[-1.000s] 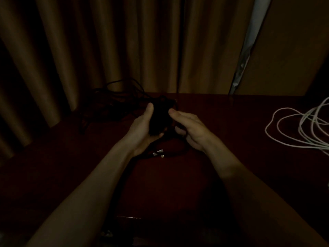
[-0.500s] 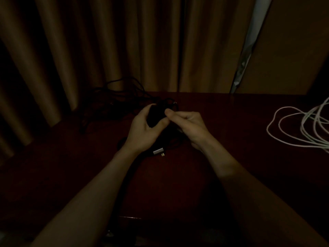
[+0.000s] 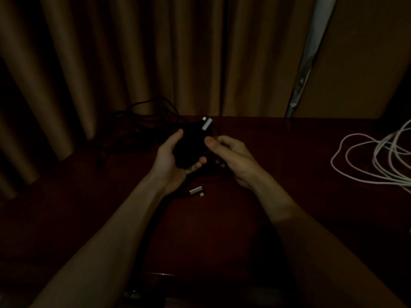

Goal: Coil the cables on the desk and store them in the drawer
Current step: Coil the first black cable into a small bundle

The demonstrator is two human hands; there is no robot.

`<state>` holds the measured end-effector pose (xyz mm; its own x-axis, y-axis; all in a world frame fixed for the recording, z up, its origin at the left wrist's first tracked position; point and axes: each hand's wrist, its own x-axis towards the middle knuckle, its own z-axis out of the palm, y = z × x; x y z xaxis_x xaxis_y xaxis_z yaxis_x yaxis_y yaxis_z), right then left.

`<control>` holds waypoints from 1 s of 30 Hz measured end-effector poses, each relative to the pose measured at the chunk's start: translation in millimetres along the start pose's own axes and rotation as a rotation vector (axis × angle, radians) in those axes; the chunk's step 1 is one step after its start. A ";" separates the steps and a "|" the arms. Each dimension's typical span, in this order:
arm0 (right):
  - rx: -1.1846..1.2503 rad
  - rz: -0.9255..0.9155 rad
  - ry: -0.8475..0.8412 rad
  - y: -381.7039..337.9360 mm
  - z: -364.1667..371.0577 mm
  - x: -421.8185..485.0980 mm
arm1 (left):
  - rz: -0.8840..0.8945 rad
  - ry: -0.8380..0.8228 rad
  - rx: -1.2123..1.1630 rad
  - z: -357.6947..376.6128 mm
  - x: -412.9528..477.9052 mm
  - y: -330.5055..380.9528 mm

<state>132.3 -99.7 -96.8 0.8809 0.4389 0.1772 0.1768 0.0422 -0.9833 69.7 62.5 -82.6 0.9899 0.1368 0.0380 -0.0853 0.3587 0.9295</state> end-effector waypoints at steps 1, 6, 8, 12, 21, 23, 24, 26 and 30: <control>-0.006 0.001 -0.025 -1.3 0.4 -1.0 | -0.024 0.000 0.018 0.3 -0.2 0.1; 0.061 -0.030 -0.054 -1.0 2.0 -3.7 | 0.050 0.097 0.322 -0.5 5.8 -8.1; 0.078 -0.045 -0.002 -1.7 3.9 -4.3 | 0.193 0.187 0.459 -3.8 8.9 -12.6; 0.075 -0.065 0.060 -2.3 6.0 -5.2 | 0.335 0.083 0.585 -6.4 4.8 -14.7; -0.003 -0.115 -0.007 -1.9 -3.2 -3.3 | 0.202 0.073 0.415 -7.5 7.7 -13.5; -0.023 -0.115 0.022 -1.7 -2.4 -1.0 | 0.085 0.042 0.233 -5.4 6.0 -8.6; -0.020 -0.112 0.031 -1.4 -1.7 -0.1 | 0.047 0.020 0.174 -4.5 5.3 -6.2; -0.012 -0.099 0.036 -1.5 -0.7 1.0 | 0.011 -0.031 0.097 -2.5 4.2 -3.8; 0.002 -0.064 -0.011 -2.2 -2.2 -0.2 | -0.063 -0.092 -0.019 -0.9 1.4 -0.5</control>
<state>132.7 -101.8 -94.6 0.8629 0.4451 0.2393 0.2319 0.0719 -0.9701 71.1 63.3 -83.3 0.9995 0.0285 0.0140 -0.0238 0.3812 0.9242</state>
